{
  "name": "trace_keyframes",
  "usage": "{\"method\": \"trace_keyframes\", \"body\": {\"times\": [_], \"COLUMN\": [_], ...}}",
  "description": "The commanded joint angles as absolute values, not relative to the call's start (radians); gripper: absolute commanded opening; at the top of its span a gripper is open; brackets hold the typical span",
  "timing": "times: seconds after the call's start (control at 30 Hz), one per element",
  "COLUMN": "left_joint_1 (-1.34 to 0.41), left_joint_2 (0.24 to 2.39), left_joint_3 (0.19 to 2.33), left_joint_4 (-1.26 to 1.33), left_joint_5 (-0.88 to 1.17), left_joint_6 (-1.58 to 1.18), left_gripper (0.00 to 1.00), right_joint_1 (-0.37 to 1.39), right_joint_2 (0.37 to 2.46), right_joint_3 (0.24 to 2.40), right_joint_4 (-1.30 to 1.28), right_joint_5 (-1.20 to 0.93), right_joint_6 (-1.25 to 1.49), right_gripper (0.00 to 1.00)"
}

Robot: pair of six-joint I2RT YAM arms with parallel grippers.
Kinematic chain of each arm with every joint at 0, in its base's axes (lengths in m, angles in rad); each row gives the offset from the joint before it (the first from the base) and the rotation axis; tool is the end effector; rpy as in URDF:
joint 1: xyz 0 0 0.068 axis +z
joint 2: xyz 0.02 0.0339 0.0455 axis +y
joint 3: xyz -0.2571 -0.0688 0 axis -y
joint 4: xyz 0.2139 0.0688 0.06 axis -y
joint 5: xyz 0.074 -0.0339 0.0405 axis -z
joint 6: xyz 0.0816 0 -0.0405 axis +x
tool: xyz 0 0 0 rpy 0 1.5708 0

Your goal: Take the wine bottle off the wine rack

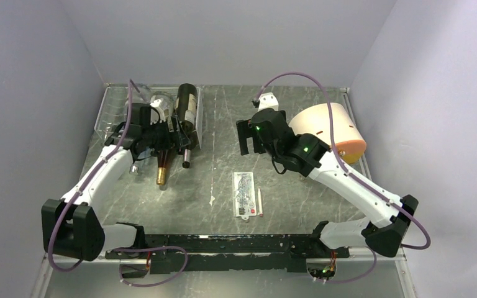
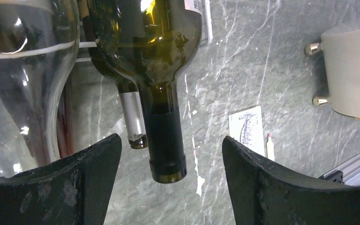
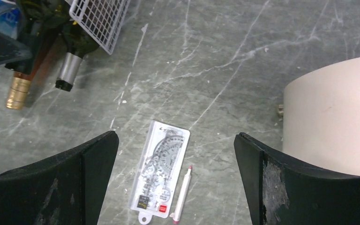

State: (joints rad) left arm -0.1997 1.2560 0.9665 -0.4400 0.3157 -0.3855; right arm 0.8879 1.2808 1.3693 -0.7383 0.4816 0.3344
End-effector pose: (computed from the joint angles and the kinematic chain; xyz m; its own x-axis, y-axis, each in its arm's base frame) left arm 0.2650 -0.0795 0.2534 -0.7615 -0.2106 -0.6130 0.1393 0.8705 -0.4721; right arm 0.2002 0.1862 0.3500 -0.5099 -0.1659 -0.8441 -0.3043 0.9526 -0.0034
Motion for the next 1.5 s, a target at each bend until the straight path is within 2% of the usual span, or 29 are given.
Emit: {"method": "trace_keyframes", "body": {"times": [0.0,0.13,0.33,0.57,0.83,1.1,1.2,1.37,1.47], "left_joint_1": [-0.218,-0.227,-0.229,-0.229,-0.229,-0.226,-0.210,-0.142,-0.129], "left_joint_2": [1.297,1.329,1.374,1.407,1.437,1.415,1.394,1.370,1.361], "left_joint_3": [0.963,0.954,0.954,0.960,0.937,0.918,0.911,0.858,0.858], "left_joint_4": [-0.364,-0.324,-0.277,-0.254,-0.218,-0.201,-0.189,-0.067,-0.054], "left_joint_5": [0.347,0.346,0.340,0.332,0.354,0.380,0.424,0.606,0.659], "left_joint_6": [-0.391,-0.388,-0.389,-0.389,-0.406,-0.411,-0.425,-0.499,-0.526], "left_gripper": [0.81,0.77,0.65,0.58,0.56,0.39,0.25,0.08,0.07], "right_joint_1": [0.893,0.894,0.893,0.893,0.894,0.894,0.893,0.894,0.894], "right_joint_2": [1.245,1.243,1.242,1.234,1.219,1.212,1.212,1.218,1.224], "right_joint_3": [1.343,1.351,1.344,1.322,1.304,1.276,1.270,1.275,1.282], "right_joint_4": [-0.676,-0.689,-0.708,-0.722,-0.730,-0.729,-0.728,-0.723,-0.730], "right_joint_5": [0.452,0.471,0.491,0.495,0.472,0.464,0.464,0.457,0.458], "right_joint_6": [0.357,0.332,0.327,0.342,0.345,0.365,0.368,0.371,0.378], "right_gripper": [1.00,1.00,1.00,1.00,1.00,1.00,1.00,1.00,1.00]}}
